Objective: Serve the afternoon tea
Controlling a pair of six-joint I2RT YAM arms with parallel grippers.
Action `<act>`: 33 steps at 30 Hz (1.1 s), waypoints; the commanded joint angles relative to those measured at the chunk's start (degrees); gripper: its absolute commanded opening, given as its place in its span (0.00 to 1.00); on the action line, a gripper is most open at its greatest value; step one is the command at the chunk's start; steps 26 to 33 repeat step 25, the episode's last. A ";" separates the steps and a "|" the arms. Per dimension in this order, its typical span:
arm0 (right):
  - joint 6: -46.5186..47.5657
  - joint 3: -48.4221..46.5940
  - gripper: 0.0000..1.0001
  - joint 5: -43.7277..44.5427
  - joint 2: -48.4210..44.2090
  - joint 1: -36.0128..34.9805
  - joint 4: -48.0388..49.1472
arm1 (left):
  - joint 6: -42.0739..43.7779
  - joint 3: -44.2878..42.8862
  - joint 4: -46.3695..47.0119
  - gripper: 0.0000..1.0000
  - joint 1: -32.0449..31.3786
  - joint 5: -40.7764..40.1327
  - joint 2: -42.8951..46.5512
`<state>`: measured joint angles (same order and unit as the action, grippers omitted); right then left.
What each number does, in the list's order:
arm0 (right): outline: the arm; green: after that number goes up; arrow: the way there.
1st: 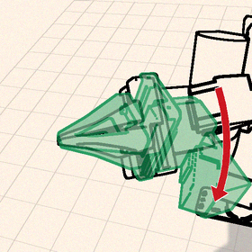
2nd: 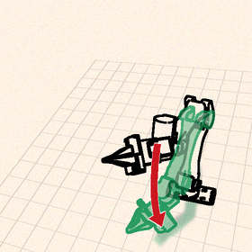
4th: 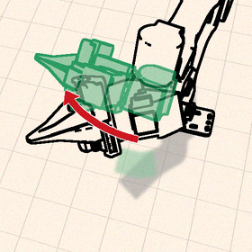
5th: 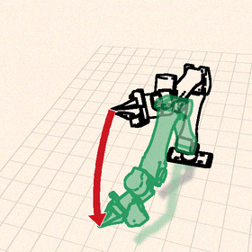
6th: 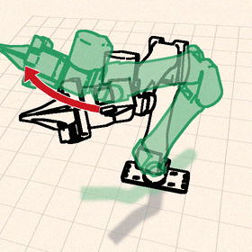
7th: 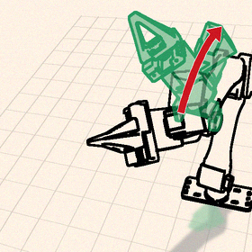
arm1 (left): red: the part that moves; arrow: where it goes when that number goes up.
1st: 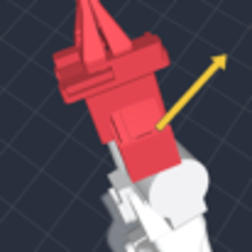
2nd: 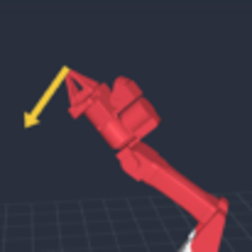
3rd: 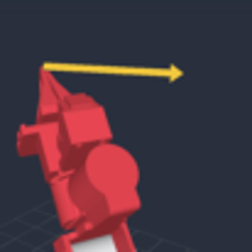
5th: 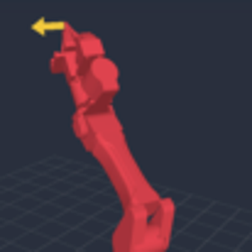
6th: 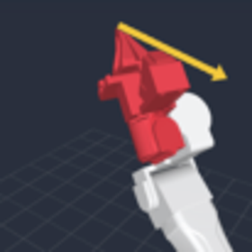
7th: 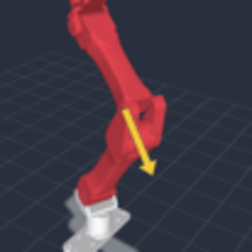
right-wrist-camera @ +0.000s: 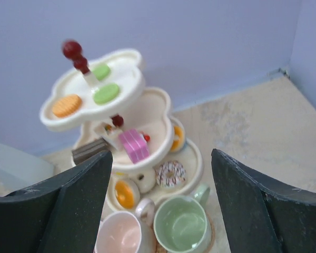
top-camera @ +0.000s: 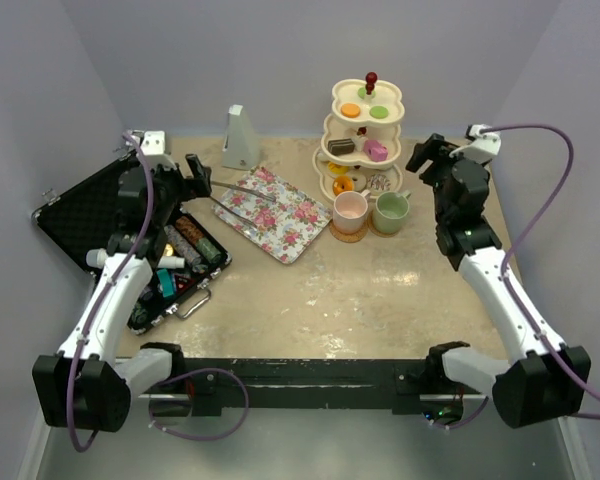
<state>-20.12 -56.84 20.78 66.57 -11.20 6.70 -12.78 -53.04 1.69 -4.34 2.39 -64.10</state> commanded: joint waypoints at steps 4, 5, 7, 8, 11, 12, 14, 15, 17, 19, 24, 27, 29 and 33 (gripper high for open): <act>10.53 4.71 0.80 -1.17 -12.85 0.04 17.72 | 4.95 6.18 12.71 1.00 -0.93 -3.61 12.22; 11.41 5.42 0.80 -1.35 -14.17 0.04 19.04 | 5.21 6.45 13.24 1.00 -0.93 -3.97 12.67; 12.56 7.17 0.80 -1.61 -17.16 0.04 22.03 | 5.48 7.24 14.03 1.00 -1.11 -5.20 14.26; 13.17 8.14 0.80 -1.88 -18.21 0.04 23.43 | 5.57 7.59 14.65 1.00 -1.11 -5.64 14.70; 14.14 10.34 0.80 -2.93 -20.94 0.04 26.60 | 5.57 8.21 15.09 1.00 -1.20 -7.05 15.58; 14.23 10.95 0.80 -3.28 -21.30 0.13 27.22 | 5.48 8.12 15.09 1.00 -1.20 -7.40 15.93; 14.67 11.14 0.80 -3.29 -21.91 0.04 27.49 | 5.31 8.30 15.27 1.00 -1.20 -8.02 16.20; 15.02 10.79 0.80 -3.28 -21.92 0.04 27.32 | 5.13 8.30 15.36 1.00 -1.20 -8.19 16.37; 15.63 10.17 0.80 -3.28 -22.00 0.13 26.61 | 4.95 8.39 15.53 1.00 -1.20 -8.19 16.55; 15.72 10.17 0.80 -3.20 -22.18 0.04 26.79 | 4.87 8.65 15.71 1.00 -1.20 -8.11 16.72; 15.55 10.43 0.80 -3.63 -22.18 0.04 26.96 | 4.34 8.65 15.71 1.00 -1.20 -8.46 16.99; 15.55 10.43 0.80 -3.72 -22.09 0.04 26.88 | 4.34 8.56 15.71 1.00 -1.20 -8.46 16.99; 15.55 10.43 0.80 -3.72 -22.09 0.04 26.88 | 4.34 8.56 15.71 1.00 -1.20 -8.46 16.99; 15.55 10.43 0.80 -3.72 -22.09 0.04 26.88 | 4.34 8.56 15.71 1.00 -1.20 -8.46 16.99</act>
